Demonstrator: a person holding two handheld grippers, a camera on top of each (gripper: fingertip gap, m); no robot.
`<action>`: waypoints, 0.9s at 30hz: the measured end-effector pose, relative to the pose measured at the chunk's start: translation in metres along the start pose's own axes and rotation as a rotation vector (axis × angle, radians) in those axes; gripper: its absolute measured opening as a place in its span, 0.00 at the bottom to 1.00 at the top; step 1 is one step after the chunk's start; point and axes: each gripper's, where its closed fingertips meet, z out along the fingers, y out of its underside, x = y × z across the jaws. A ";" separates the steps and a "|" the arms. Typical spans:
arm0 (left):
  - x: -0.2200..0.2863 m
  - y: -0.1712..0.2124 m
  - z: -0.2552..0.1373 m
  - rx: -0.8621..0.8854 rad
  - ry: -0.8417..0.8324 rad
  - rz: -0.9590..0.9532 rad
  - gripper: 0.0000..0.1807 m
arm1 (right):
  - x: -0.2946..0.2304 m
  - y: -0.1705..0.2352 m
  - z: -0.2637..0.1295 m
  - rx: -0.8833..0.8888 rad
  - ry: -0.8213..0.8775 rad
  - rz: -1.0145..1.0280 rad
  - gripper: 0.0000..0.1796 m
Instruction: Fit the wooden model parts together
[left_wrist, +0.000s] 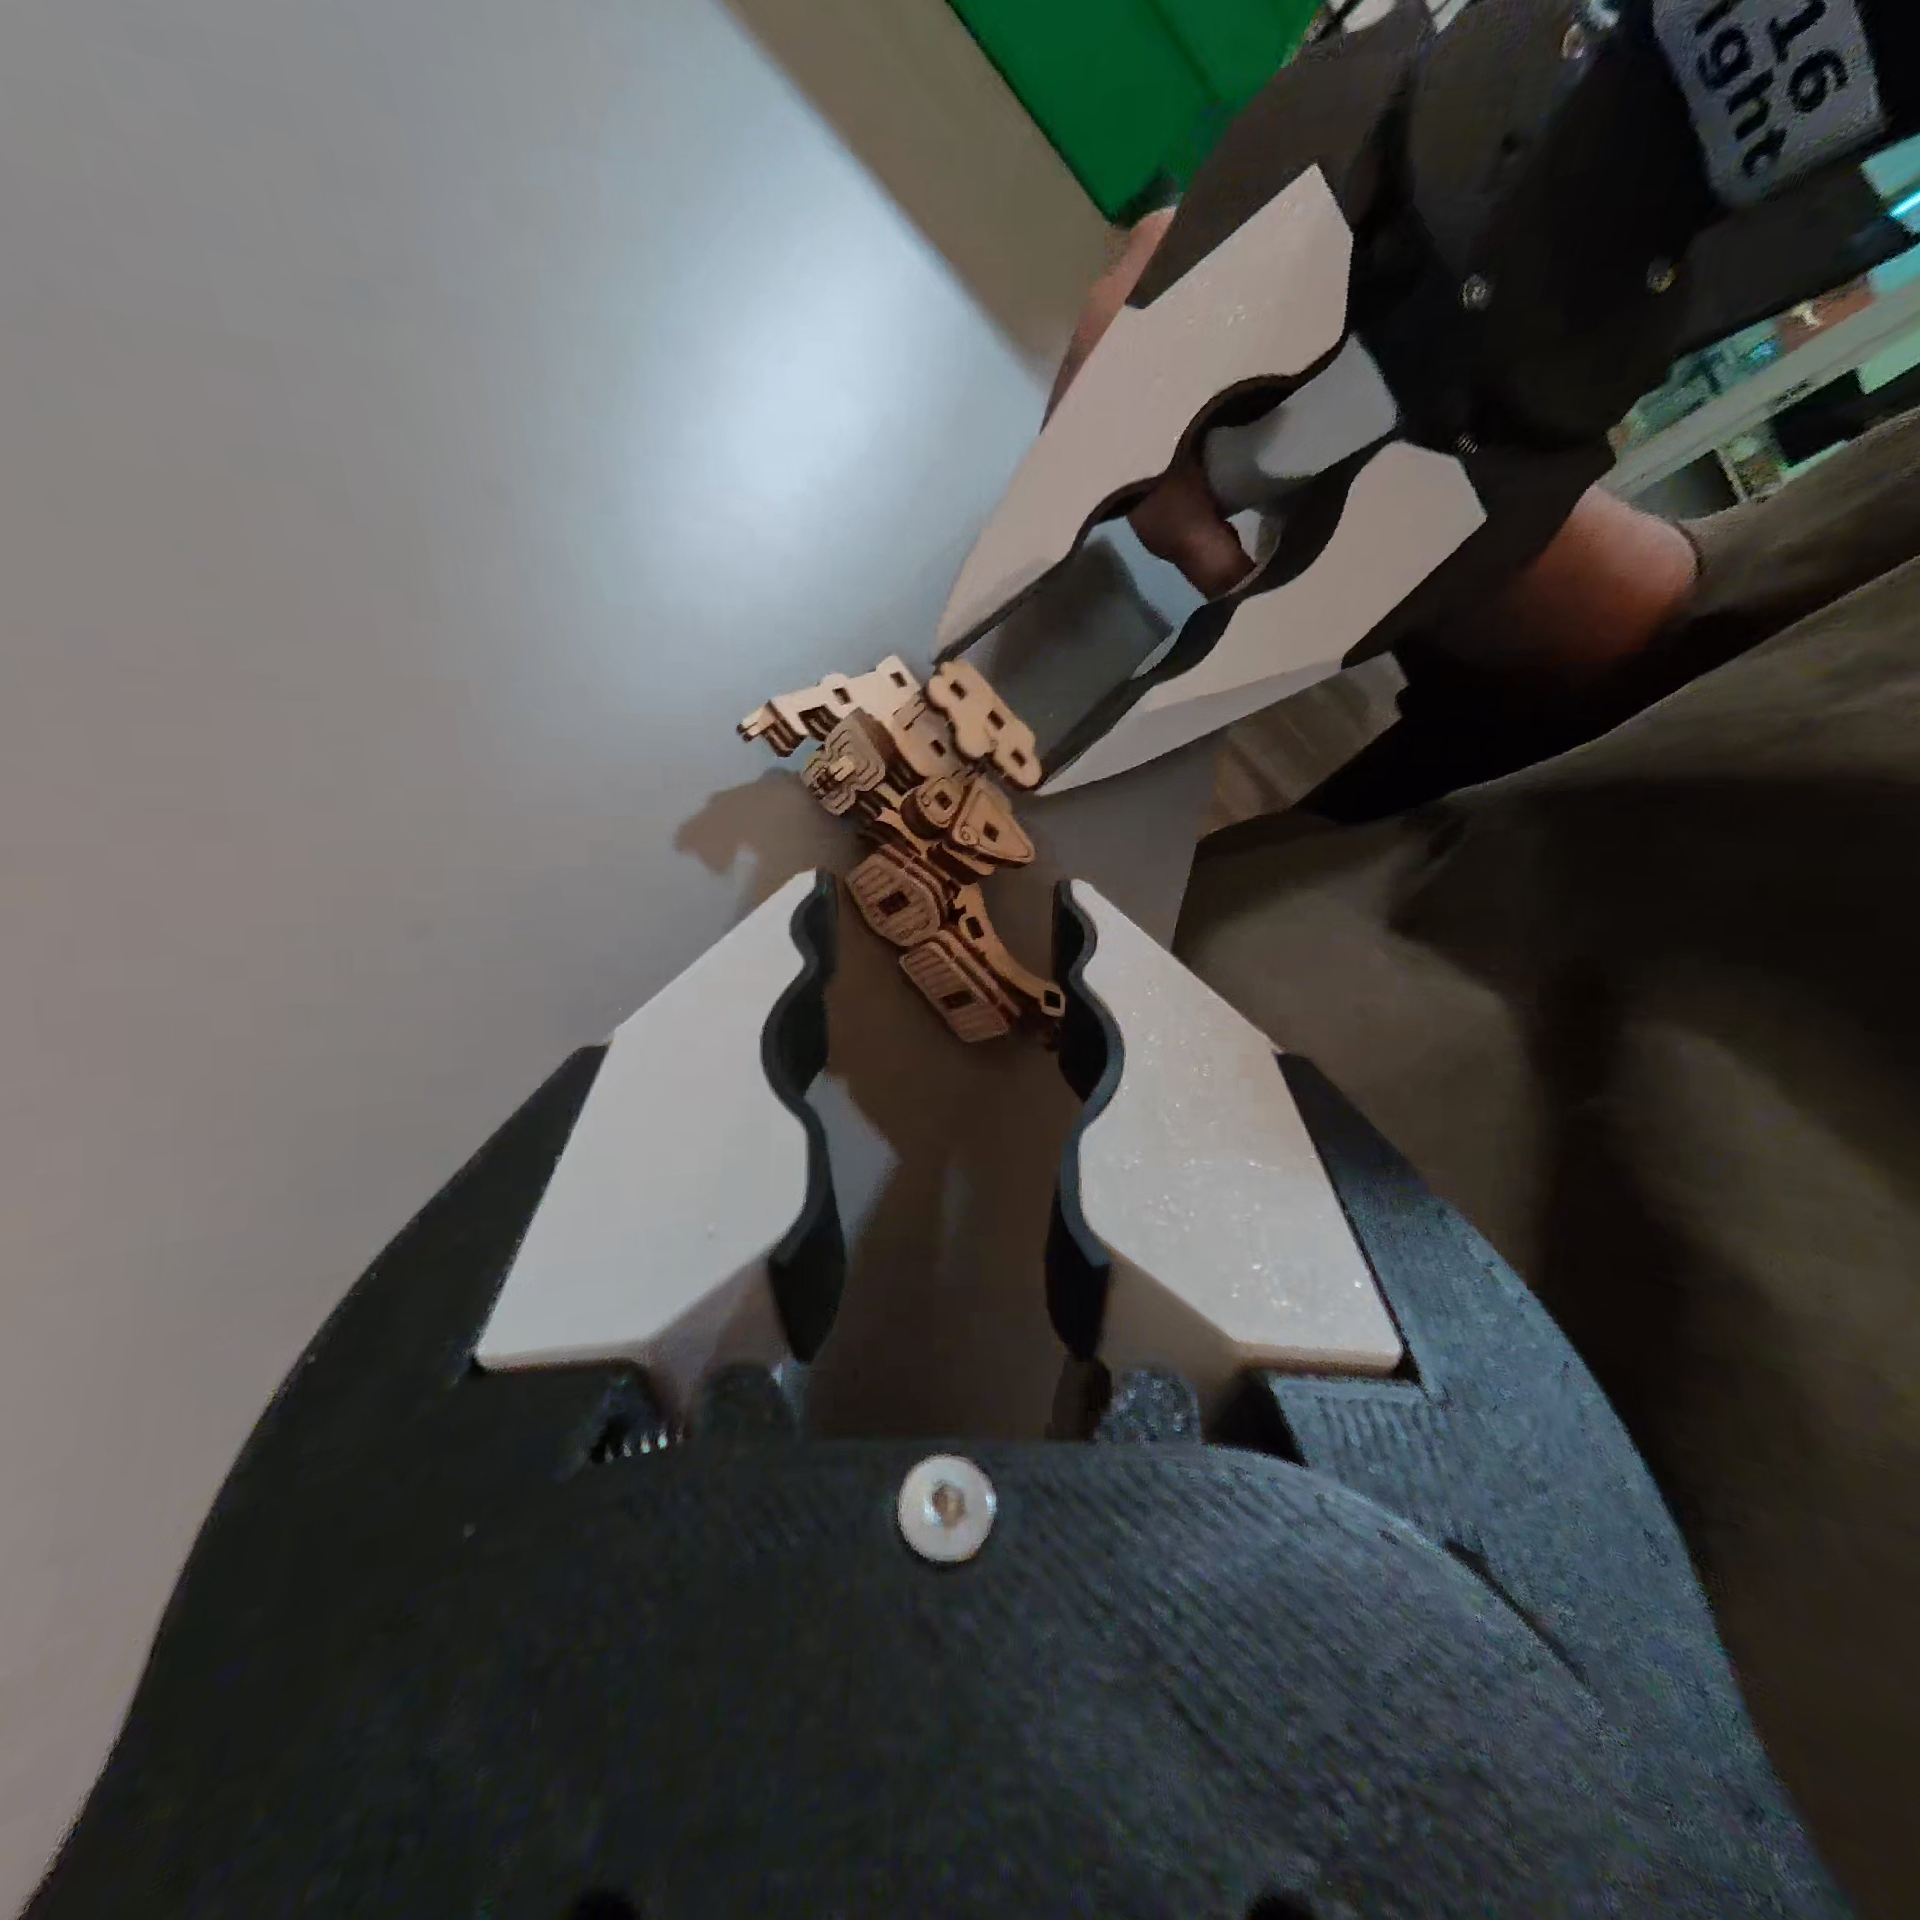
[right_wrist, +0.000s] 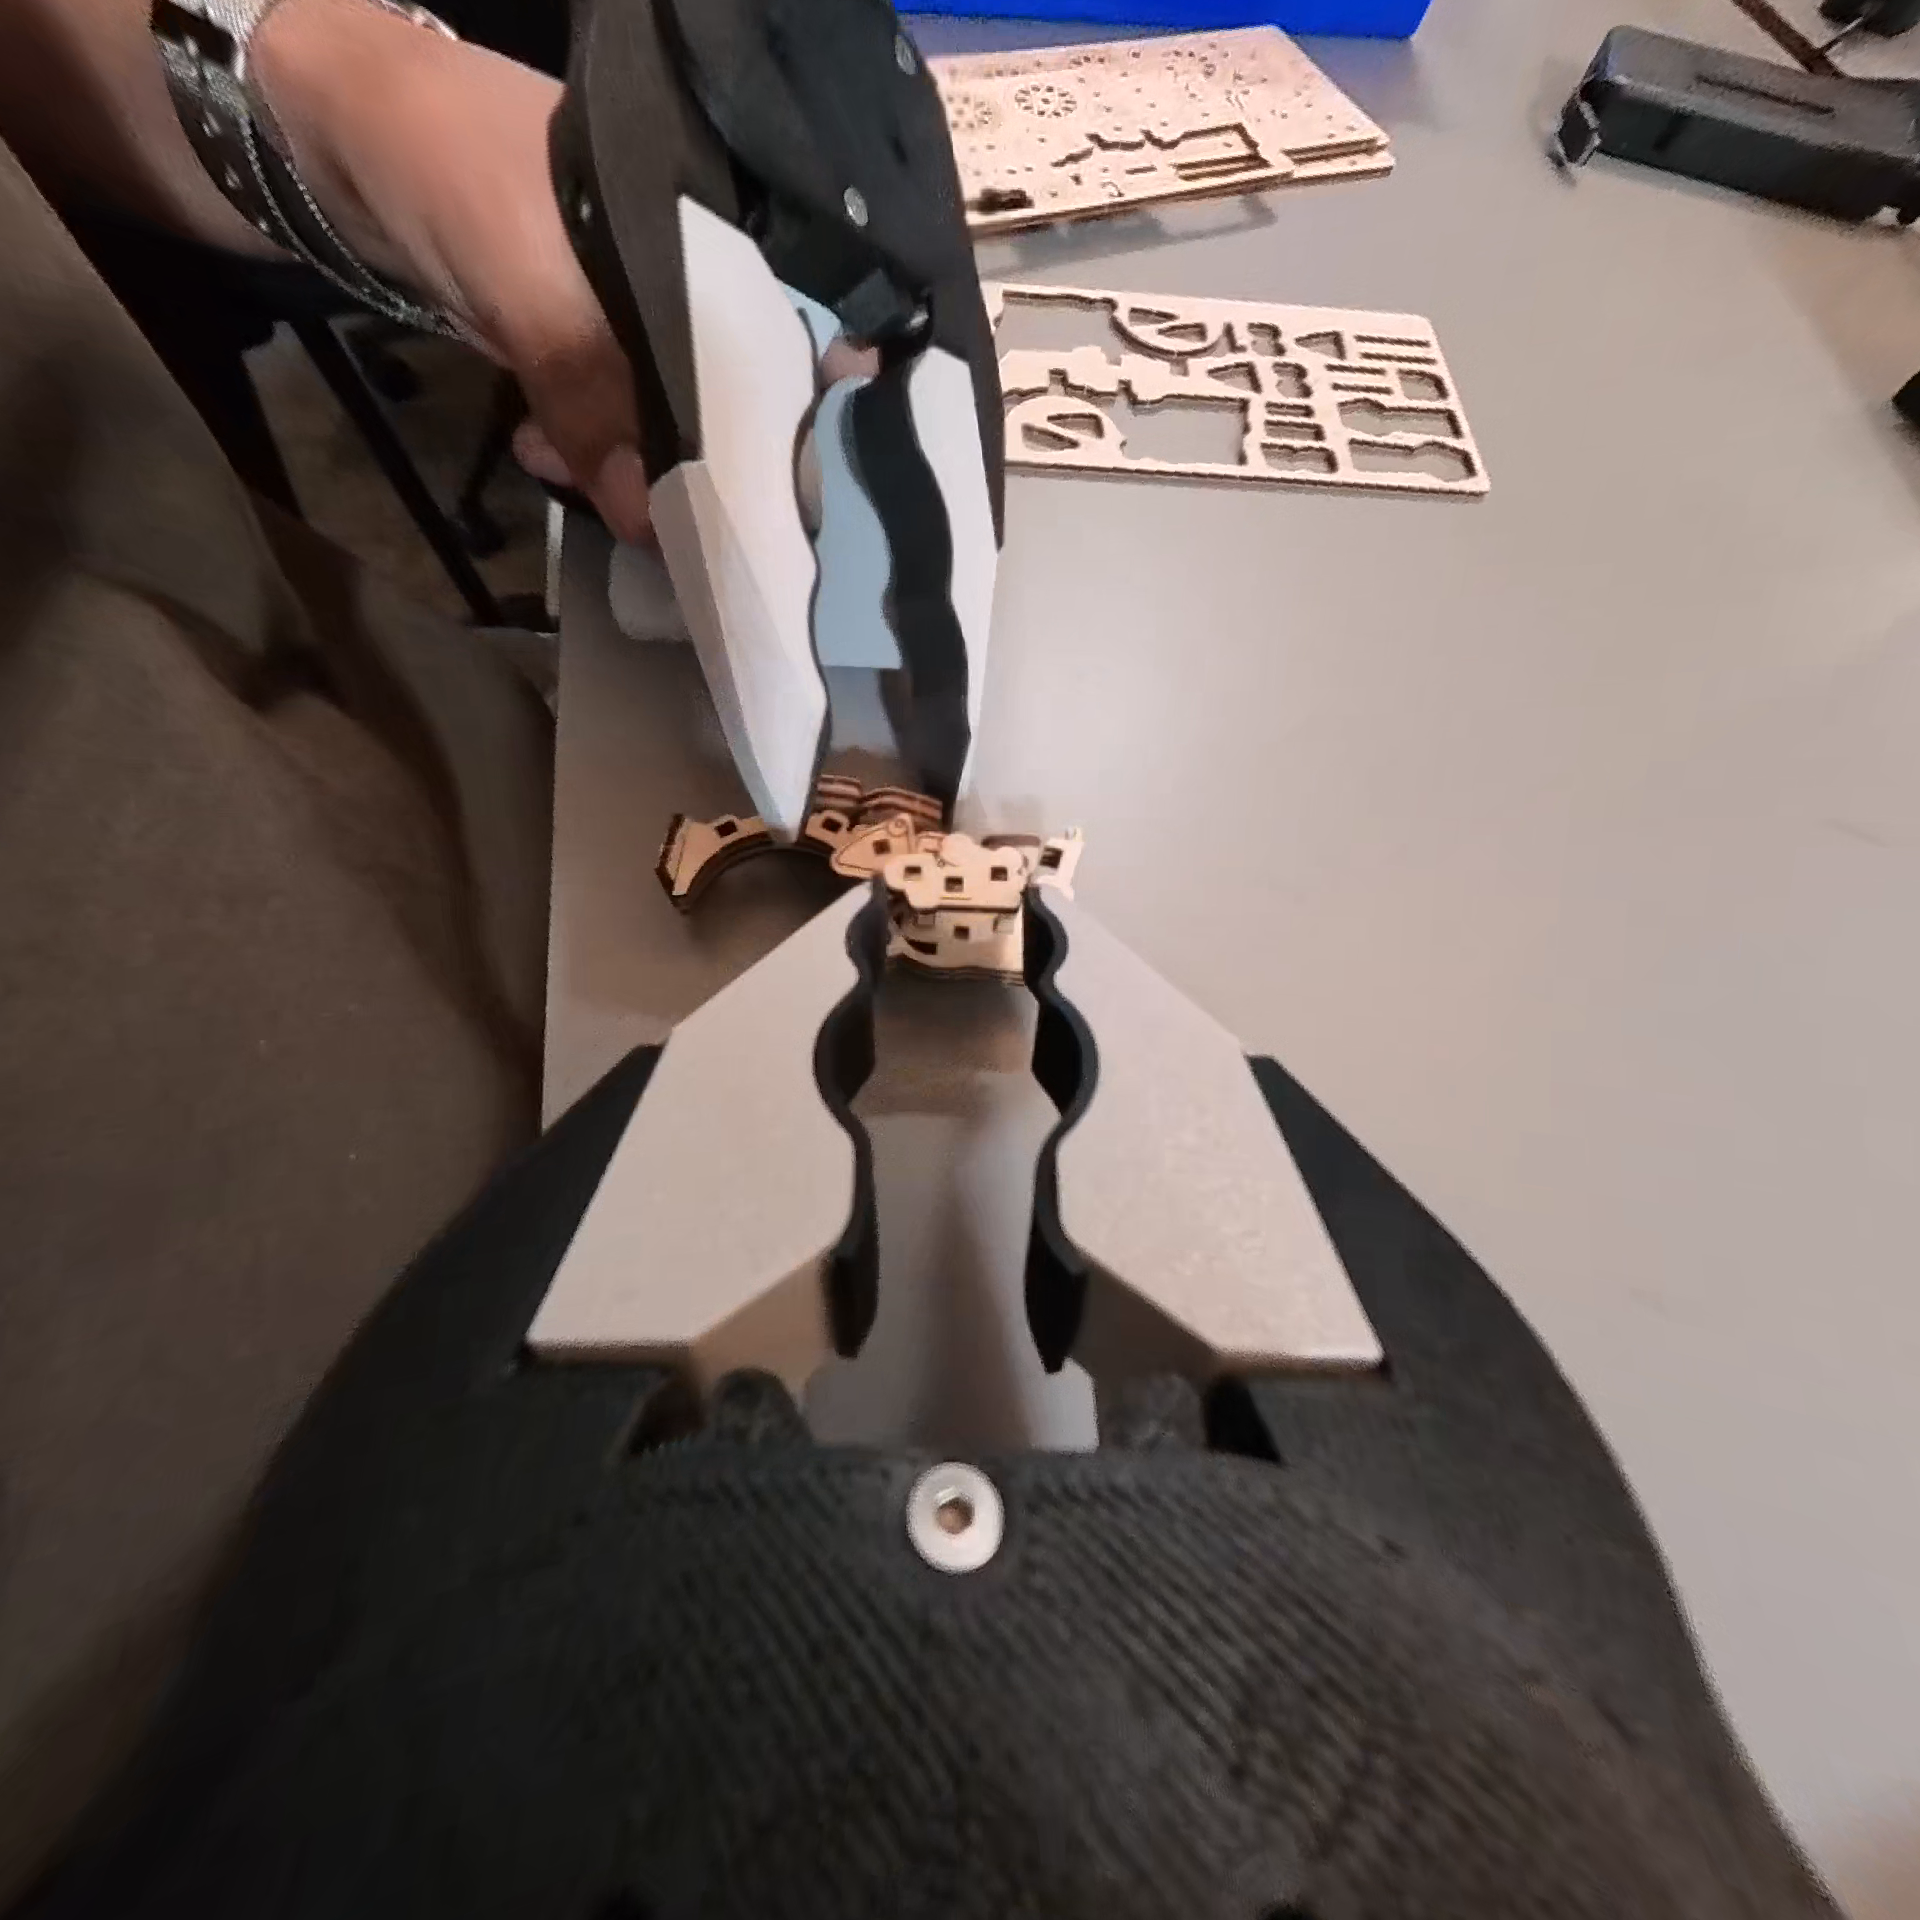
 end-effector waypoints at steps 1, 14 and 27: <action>0.001 0.000 0.001 -0.002 0.005 -0.001 0.21 | -0.001 0.000 0.001 -0.004 -0.001 -0.001 0.13; 0.000 0.002 0.002 -0.013 -0.007 0.013 0.17 | 0.002 0.008 -0.002 -0.009 -0.024 0.043 0.14; 0.000 0.002 0.003 -0.016 0.014 -0.004 0.16 | 0.001 0.007 0.000 -0.006 -0.030 0.027 0.14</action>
